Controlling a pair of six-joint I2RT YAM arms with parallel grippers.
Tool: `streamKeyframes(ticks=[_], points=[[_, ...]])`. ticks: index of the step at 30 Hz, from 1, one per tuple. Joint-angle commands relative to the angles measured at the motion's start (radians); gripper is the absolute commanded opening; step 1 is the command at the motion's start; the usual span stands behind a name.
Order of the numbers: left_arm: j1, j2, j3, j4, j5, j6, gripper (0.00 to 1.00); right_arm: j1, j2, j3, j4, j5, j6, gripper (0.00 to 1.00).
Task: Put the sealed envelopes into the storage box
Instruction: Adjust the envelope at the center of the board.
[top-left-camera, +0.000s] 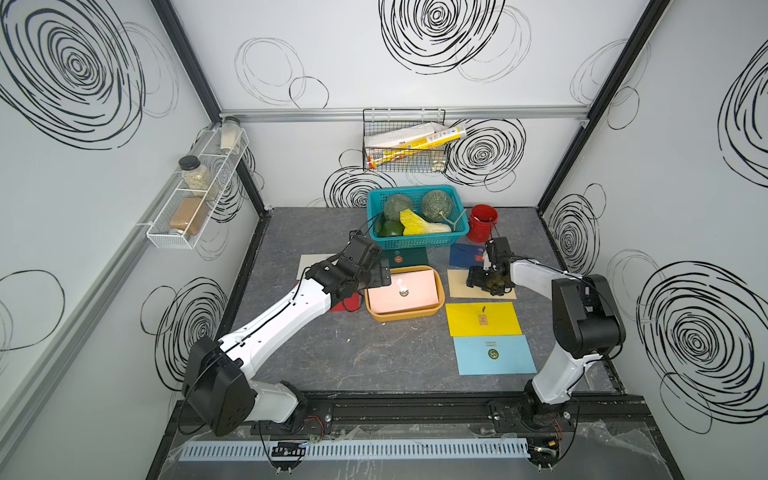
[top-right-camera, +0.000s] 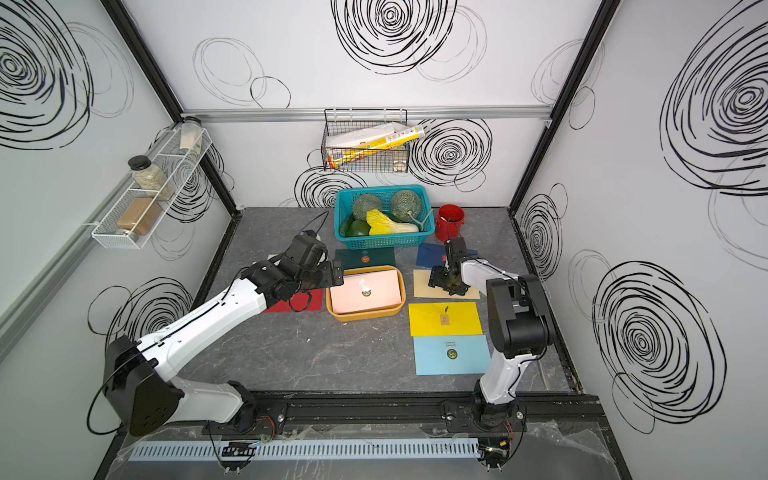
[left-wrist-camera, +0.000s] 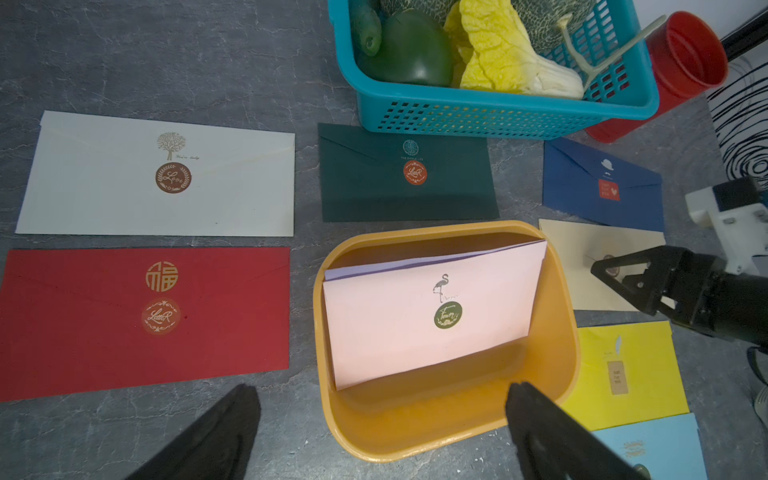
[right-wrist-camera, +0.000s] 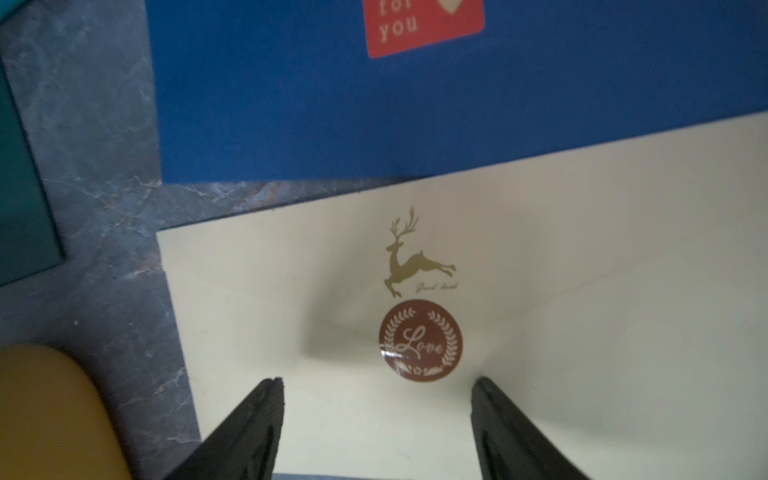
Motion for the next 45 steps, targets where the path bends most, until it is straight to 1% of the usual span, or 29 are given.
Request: streamKeyframes(ticks=[1, 9, 15, 19, 23, 26, 27, 28, 29, 32, 33, 36, 38, 40, 43, 45], points=[[-0.01, -0.003, -0.009, 0.016, -0.008, -0.002, 0.99, -0.005, 0.012, -0.039, 0.014, -0.009, -0.008, 0.75], [-0.015, 0.009, 0.018, 0.019, -0.006, -0.002, 0.99, -0.004, -0.065, -0.159, 0.053, -0.037, 0.017, 0.73], [-0.037, 0.036, 0.059, 0.015, -0.011, -0.003, 0.99, -0.004, -0.09, -0.193, 0.059, -0.039, 0.029, 0.73], [-0.086, 0.073, 0.109, 0.009, -0.018, 0.001, 0.99, -0.004, -0.064, -0.177, 0.067, -0.047, 0.028, 0.73], [-0.174, 0.143, 0.177, 0.016, -0.007, 0.001, 0.99, -0.004, -0.098, -0.119, 0.028, -0.038, 0.017, 0.77], [-0.244, 0.234, 0.275, 0.023, 0.019, -0.003, 0.99, -0.011, -0.142, -0.044, -0.043, 0.015, -0.005, 0.81], [-0.271, 0.275, 0.323, 0.019, 0.023, -0.006, 0.99, -0.025, -0.157, -0.02, -0.066, 0.02, -0.011, 0.85], [-0.293, 0.311, 0.361, 0.017, 0.025, -0.005, 0.99, -0.045, -0.165, -0.005, -0.078, 0.014, -0.016, 0.98], [-0.315, 0.353, 0.415, 0.016, 0.035, -0.005, 0.99, -0.077, -0.172, 0.005, -0.085, 0.005, -0.02, 1.0], [-0.363, 0.496, 0.565, 0.008, 0.058, -0.01, 0.99, -0.177, -0.168, 0.026, -0.095, -0.044, -0.024, 1.0], [-0.373, 0.546, 0.622, -0.004, 0.071, -0.014, 0.99, -0.202, -0.161, 0.034, -0.101, -0.039, -0.024, 1.0], [-0.393, 0.713, 0.786, -0.052, 0.086, -0.044, 0.99, -0.254, -0.143, 0.045, -0.116, -0.026, -0.013, 1.0], [-0.393, 0.8, 0.857, -0.071, 0.08, -0.081, 0.99, -0.281, -0.143, 0.031, -0.103, -0.025, 0.005, 1.0], [-0.391, 0.866, 0.898, -0.063, 0.095, -0.109, 0.99, -0.3, -0.143, 0.02, -0.092, -0.022, 0.021, 1.0], [-0.389, 0.942, 0.92, -0.017, 0.131, -0.127, 0.99, -0.308, -0.136, 0.014, -0.084, 0.002, 0.032, 1.0], [-0.379, 0.991, 0.935, -0.018, 0.15, -0.131, 0.99, -0.314, -0.131, 0.015, -0.083, 0.005, 0.034, 1.0]])
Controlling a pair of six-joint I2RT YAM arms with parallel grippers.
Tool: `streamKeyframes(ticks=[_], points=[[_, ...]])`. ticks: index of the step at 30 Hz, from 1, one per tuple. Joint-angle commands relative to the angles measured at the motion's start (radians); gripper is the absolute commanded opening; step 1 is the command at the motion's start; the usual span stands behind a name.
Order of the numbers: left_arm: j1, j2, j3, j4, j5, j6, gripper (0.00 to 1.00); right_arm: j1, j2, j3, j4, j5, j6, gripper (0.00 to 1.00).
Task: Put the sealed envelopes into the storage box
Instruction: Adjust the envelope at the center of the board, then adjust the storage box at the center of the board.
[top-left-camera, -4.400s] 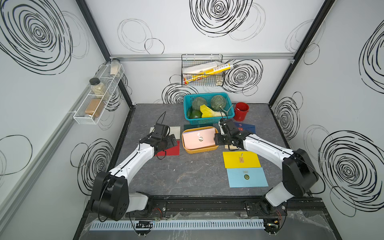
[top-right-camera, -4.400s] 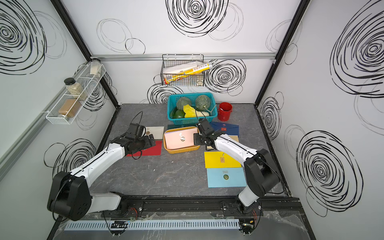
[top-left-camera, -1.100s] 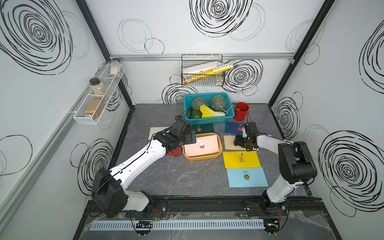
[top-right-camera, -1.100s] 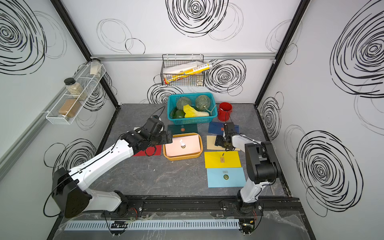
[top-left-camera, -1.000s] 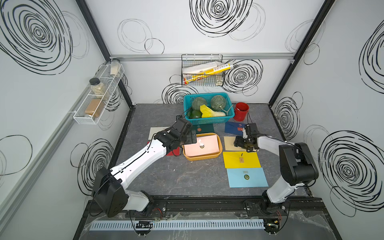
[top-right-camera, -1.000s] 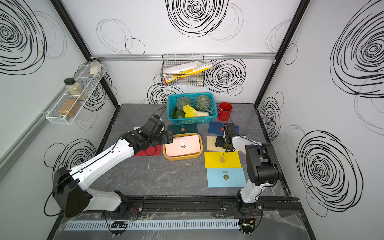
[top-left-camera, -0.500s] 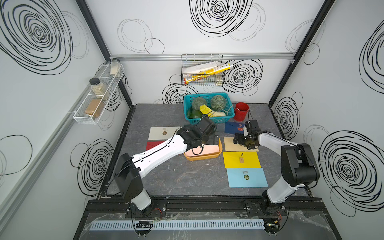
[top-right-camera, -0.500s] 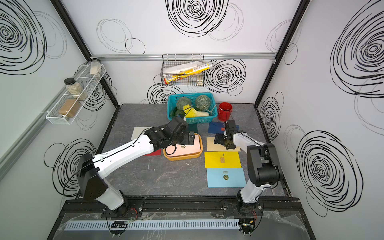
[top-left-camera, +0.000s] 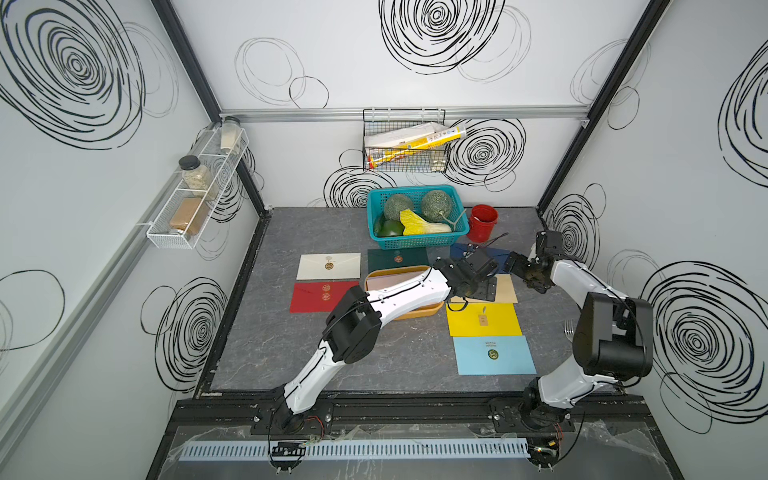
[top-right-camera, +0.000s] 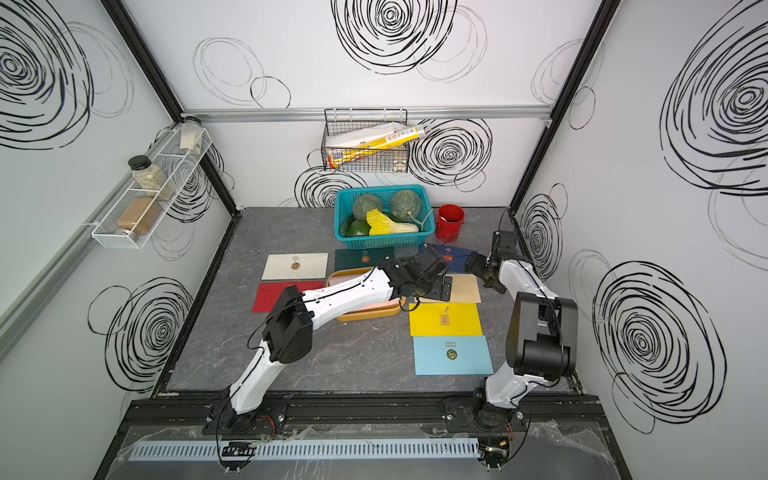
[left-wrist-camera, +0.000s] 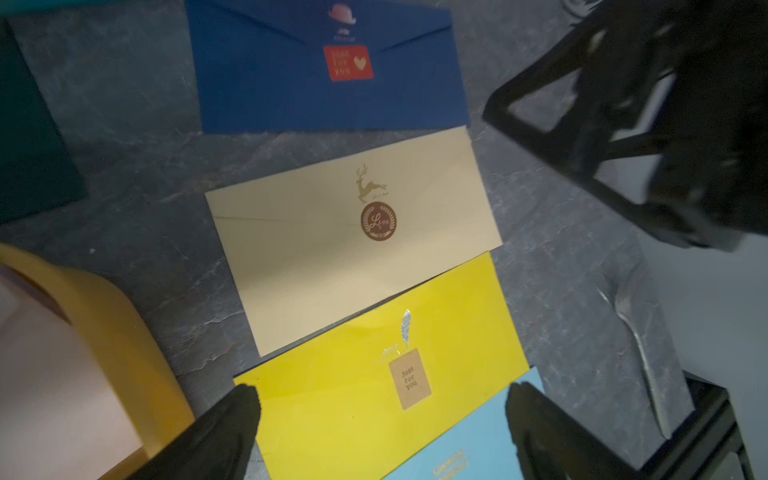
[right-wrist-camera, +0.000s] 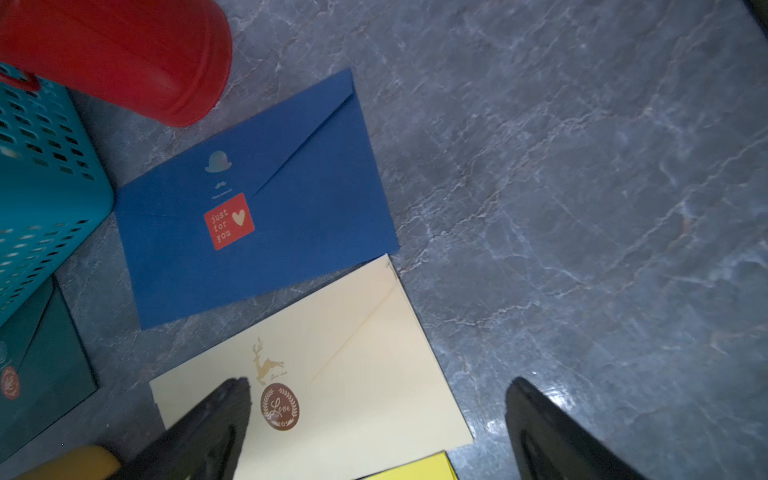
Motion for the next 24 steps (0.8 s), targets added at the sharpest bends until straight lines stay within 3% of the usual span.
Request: streamKeyframes(ticks=[1, 13, 24], points=[[0.024, 0.059, 0.046, -0.009, 0.041, -0.036, 0.99, -0.009, 0.017, -0.007, -0.021, 0.021, 0.016, 1.0], [0.063, -0.02, -0.185, 0.078, 0.028, -0.021, 0.99, -0.009, 0.064, 0.0, -0.011, -0.033, -0.054, 1.0], [0.095, 0.131, 0.059, 0.018, 0.089, -0.064, 0.99, -0.01, 0.127, -0.005, -0.005, -0.112, -0.086, 1.0]])
